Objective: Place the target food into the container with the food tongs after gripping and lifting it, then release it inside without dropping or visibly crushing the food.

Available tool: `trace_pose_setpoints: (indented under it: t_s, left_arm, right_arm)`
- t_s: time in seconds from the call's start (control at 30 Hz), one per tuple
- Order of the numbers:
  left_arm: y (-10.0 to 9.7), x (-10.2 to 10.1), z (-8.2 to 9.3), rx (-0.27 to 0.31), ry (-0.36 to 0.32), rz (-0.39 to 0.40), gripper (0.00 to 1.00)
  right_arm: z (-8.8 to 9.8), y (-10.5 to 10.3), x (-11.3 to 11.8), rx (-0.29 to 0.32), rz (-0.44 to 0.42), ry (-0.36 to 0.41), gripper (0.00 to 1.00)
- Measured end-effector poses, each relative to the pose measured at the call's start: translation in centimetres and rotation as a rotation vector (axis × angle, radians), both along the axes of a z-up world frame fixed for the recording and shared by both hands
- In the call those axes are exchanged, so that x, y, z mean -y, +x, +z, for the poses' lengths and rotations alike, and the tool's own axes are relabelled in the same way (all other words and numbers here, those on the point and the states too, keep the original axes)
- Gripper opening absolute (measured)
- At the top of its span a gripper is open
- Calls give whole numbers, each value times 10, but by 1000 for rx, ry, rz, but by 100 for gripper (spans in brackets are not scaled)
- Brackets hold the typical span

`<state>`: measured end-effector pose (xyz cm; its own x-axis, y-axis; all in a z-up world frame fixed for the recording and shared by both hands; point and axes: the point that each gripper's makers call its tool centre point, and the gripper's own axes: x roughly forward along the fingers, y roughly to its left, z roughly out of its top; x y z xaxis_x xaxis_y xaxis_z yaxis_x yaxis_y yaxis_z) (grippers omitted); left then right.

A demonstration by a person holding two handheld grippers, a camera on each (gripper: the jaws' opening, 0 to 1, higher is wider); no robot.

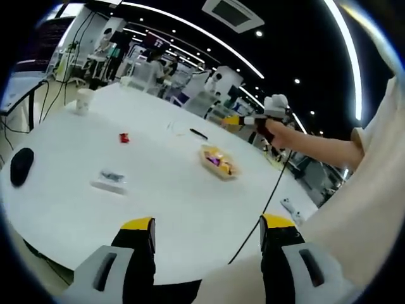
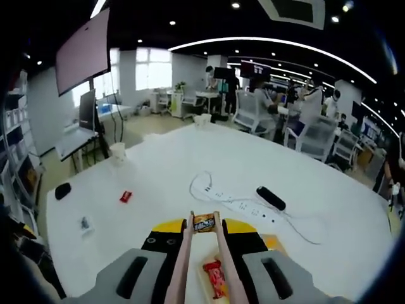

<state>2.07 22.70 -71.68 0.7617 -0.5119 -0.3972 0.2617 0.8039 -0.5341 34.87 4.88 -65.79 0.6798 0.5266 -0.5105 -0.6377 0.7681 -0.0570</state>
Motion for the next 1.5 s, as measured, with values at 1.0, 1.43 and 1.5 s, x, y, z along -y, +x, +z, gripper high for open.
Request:
trace_pose_setpoints:
  t_s: [1.0,1.43,1.5]
  left_arm:
    - [7,9,2,8,-8,-20,67]
    - [9,11,1,9,-14,-33,67]
    - [8,11,1,8,-15,-35,67]
  right_arm:
    - [20,20,44,38,-70,1,21]
    - [26,23,56,53,-78,-22,22]
    - [28,23,58,57,-83,-23,22]
